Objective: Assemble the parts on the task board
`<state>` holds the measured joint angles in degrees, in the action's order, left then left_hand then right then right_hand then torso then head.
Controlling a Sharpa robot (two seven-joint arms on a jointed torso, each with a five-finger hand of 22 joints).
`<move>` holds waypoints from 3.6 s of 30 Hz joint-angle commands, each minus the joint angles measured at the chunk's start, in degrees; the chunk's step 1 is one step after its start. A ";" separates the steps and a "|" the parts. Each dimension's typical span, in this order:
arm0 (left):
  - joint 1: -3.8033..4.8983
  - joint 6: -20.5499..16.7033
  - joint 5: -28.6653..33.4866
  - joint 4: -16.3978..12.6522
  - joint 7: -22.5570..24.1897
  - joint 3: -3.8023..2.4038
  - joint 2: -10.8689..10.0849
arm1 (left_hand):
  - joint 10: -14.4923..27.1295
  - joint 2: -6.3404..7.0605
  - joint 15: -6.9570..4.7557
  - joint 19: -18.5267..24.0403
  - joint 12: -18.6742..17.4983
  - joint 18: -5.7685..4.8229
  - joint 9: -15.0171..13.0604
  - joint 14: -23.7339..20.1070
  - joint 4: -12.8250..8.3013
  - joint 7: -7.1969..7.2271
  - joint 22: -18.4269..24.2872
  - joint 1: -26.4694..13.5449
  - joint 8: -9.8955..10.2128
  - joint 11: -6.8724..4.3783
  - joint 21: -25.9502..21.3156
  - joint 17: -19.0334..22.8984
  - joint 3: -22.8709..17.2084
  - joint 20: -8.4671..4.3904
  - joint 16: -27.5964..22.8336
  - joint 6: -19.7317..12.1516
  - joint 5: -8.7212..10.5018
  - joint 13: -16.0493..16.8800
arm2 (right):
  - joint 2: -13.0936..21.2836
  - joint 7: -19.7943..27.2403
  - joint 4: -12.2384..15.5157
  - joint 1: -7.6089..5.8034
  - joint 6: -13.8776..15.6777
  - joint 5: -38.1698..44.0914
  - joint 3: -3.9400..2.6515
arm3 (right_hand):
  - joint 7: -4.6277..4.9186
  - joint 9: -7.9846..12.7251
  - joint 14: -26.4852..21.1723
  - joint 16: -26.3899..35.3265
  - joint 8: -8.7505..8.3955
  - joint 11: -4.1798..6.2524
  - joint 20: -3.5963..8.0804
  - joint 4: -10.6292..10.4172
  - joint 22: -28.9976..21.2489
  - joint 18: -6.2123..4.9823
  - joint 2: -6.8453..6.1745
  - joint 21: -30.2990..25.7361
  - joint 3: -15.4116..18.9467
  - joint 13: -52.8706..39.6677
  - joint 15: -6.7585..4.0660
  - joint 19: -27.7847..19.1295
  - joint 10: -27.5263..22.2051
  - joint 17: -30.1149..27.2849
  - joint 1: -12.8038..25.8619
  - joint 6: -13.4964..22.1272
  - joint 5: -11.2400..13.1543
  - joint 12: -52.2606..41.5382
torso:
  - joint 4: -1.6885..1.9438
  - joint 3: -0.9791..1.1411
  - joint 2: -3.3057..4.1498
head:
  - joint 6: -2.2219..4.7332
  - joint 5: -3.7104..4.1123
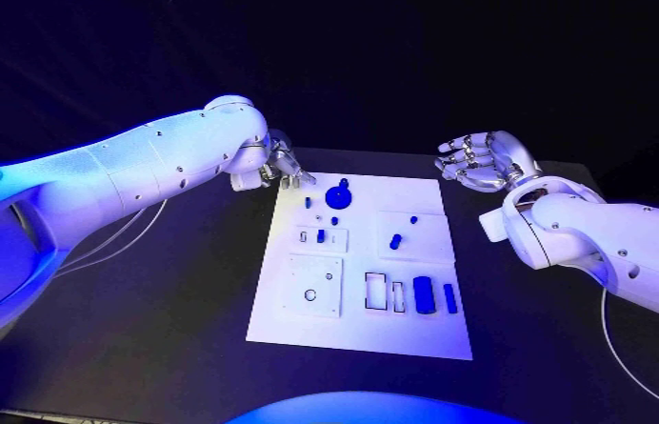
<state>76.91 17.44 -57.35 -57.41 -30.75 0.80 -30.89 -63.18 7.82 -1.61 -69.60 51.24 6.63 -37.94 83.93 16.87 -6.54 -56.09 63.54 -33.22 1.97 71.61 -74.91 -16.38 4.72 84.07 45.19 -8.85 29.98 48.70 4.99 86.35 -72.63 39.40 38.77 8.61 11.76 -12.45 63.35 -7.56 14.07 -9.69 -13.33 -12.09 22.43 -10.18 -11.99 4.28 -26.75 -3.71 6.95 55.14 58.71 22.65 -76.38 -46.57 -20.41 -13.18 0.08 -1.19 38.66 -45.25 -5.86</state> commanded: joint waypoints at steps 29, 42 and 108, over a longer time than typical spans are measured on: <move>-1.58 4.79 1.84 3.95 -0.07 0.82 3.18 | 0.02 -1.24 -0.06 -0.46 0.60 0.38 0.38 2.29 -0.29 0.45 -0.72 0.93 -1.05 -0.15 0.32 -3.85 0.41 -0.01 0.59 1.59 0.13 -0.35 | -0.45 0.74 -0.04 0.03 -0.86 0.35 -0.01 | 2.25 0.09 0.18 0.35 -0.26 -0.34 -0.06 0.26 -0.21 -0.27 0.05 -0.21 -0.04 0.03 0.07 0.19 -0.20 -0.09 0.75 0.16 -0.42 0.04 | 0.03 0.13 -0.11 | -0.32 -0.02; -1.85 4.37 2.55 4.68 -0.07 1.08 3.69 | -0.25 -2.66 -0.32 -0.73 0.68 0.29 0.79 2.44 -0.36 0.73 -1.17 3.20 -1.34 -0.43 0.60 -4.07 -0.28 -0.24 0.80 2.14 -0.02 -0.71 | -0.53 0.75 -0.08 0.03 -0.89 0.35 -0.02 | 2.25 0.09 0.18 0.35 -0.26 -0.34 -0.06 0.26 -0.21 -0.27 0.05 -0.21 -0.04 0.03 0.07 0.19 -0.20 -0.09 0.75 0.16 -0.42 0.04 | -0.05 0.11 -0.06 | -0.46 0.04; -4.38 -8.21 -4.73 -22.12 1.33 2.62 -11.58 | -5.08 -0.22 -2.20 -4.53 0.27 -0.85 -4.46 4.27 -15.27 2.84 -7.39 3.01 -10.67 -2.58 4.28 -8.56 -35.27 -2.03 3.09 2.80 2.29 -4.48 | -0.05 0.57 -0.40 0.46 -1.44 0.34 0.06 | 2.25 0.13 0.25 0.49 -0.26 -0.34 -0.05 0.41 -0.60 -0.27 0.09 -0.21 -0.16 0.04 0.07 0.29 -0.23 -0.17 0.77 0.17 -0.54 0.03 | 0.27 0.17 -0.22 | -1.44 -0.68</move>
<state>72.62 10.07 -58.33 -79.18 -30.07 3.42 -42.45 -67.81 7.88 -3.29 -73.71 51.41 6.63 -42.34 83.96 10.72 -4.09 -63.41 66.55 -43.61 -0.61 75.75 -74.95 -42.33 2.66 86.96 47.04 -6.09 25.58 48.64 5.00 85.85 -72.20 38.79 38.77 8.68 11.76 -12.42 63.35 -7.24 14.07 -9.69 -13.33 -11.93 21.88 -10.19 -11.76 4.29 -26.91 -3.72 6.95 55.14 58.70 22.55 -76.15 -46.57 -20.62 -13.18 0.37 -1.03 38.39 -46.61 -6.48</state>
